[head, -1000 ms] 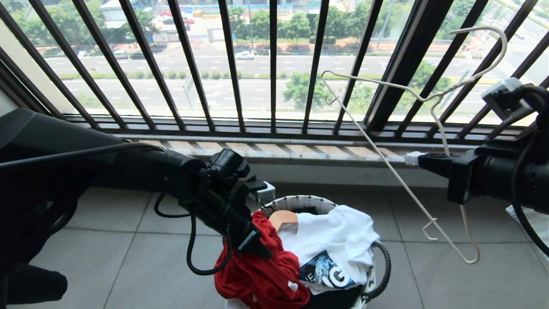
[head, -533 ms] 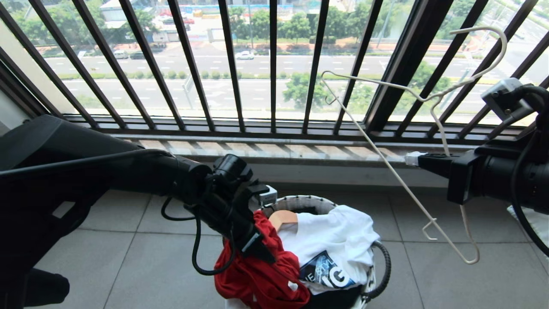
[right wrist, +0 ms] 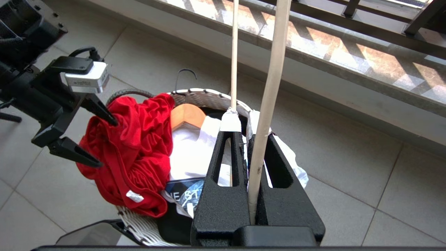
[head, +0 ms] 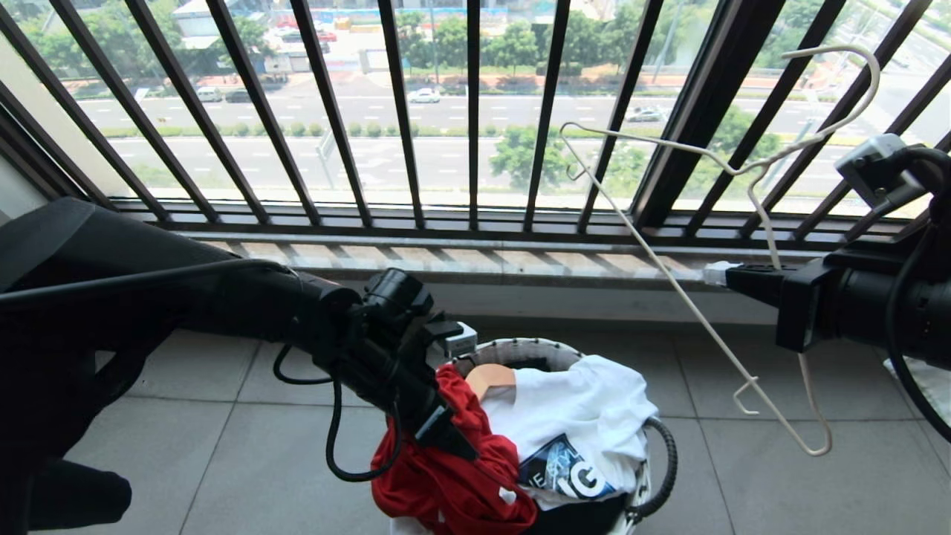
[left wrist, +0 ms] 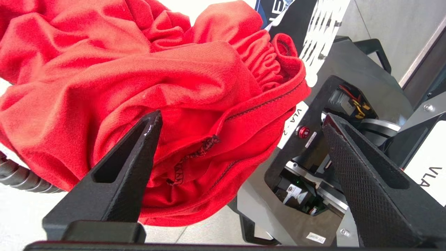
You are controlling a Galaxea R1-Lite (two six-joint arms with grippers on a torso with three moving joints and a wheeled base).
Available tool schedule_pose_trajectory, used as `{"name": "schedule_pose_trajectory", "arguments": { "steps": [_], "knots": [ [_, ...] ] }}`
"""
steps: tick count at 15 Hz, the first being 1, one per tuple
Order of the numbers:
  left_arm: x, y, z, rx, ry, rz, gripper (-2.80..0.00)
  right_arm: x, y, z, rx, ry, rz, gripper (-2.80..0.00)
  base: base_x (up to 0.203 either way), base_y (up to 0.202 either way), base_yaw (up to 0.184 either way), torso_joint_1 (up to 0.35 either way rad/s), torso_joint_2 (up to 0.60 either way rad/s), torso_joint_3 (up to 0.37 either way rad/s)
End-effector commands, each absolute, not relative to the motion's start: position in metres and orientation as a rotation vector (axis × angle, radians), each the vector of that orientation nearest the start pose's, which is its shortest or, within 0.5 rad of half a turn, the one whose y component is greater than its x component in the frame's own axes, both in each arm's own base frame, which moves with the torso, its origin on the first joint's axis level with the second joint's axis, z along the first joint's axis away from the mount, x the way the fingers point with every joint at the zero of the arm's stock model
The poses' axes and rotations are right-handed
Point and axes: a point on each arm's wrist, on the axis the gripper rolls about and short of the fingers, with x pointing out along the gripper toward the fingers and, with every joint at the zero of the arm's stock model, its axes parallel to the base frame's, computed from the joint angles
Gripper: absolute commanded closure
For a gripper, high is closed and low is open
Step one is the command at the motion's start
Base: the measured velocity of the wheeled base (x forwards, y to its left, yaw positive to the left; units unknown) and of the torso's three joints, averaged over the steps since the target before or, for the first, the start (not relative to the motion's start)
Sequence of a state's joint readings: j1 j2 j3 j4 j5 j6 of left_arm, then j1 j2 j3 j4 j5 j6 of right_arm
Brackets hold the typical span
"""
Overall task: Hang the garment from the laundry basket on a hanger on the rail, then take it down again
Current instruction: Pick up clothes from the basket
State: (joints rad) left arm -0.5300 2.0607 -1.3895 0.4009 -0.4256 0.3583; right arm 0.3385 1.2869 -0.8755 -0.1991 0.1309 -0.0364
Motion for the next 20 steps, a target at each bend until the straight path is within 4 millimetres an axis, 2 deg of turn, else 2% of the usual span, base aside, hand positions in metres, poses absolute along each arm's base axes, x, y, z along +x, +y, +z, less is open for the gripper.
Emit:
{"name": "schedule_pose_trajectory", "arguments": {
  "steps": [1, 3, 6, 13, 17, 20],
  "knots": [
    [0.308, -0.188, 0.146, 0.362, 0.920, -1.043, -2.80, 0.194, 0.071, 0.266, -0.058, 0.202, 0.472, 0.00, 0.000, 0.000, 0.000, 0.000, 0.00, 0.000],
    [0.306, -0.187, 0.145, 0.383, 0.948, -1.045, -2.80, 0.194, 0.071, 0.266, -0.058, 0.204, 0.472, 0.00, 0.000, 0.000, 0.000, 0.000, 0.00, 0.000],
    [0.316, -0.192, 0.130, 0.398, 0.983, -1.015, -2.80, 0.194, 0.071, 0.266, -0.058, 0.204, 0.470, 0.00, 0.000, 0.000, 0.000, 0.000, 0.00, 0.000],
    [0.320, -0.194, 0.132, 0.376, 0.942, -1.009, -2.80, 0.194, 0.071, 0.266, -0.058, 0.204, 0.470, 0.00, 0.000, 0.000, 0.000, 0.000, 0.00, 0.000],
    [0.324, -0.197, 0.116, 0.389, 0.988, -1.004, -2.80, 0.195, 0.070, 0.266, -0.057, 0.202, 0.465, 0.00, 0.000, 0.000, 0.000, 0.000, 0.00, 0.000],
    [0.317, -0.193, 0.128, 0.401, 0.965, -0.998, -2.80, 0.195, 0.069, 0.267, -0.057, 0.199, 0.462, 0.00, 0.000, 0.000, 0.000, 0.000, 0.00, 0.000]
  ]
}}
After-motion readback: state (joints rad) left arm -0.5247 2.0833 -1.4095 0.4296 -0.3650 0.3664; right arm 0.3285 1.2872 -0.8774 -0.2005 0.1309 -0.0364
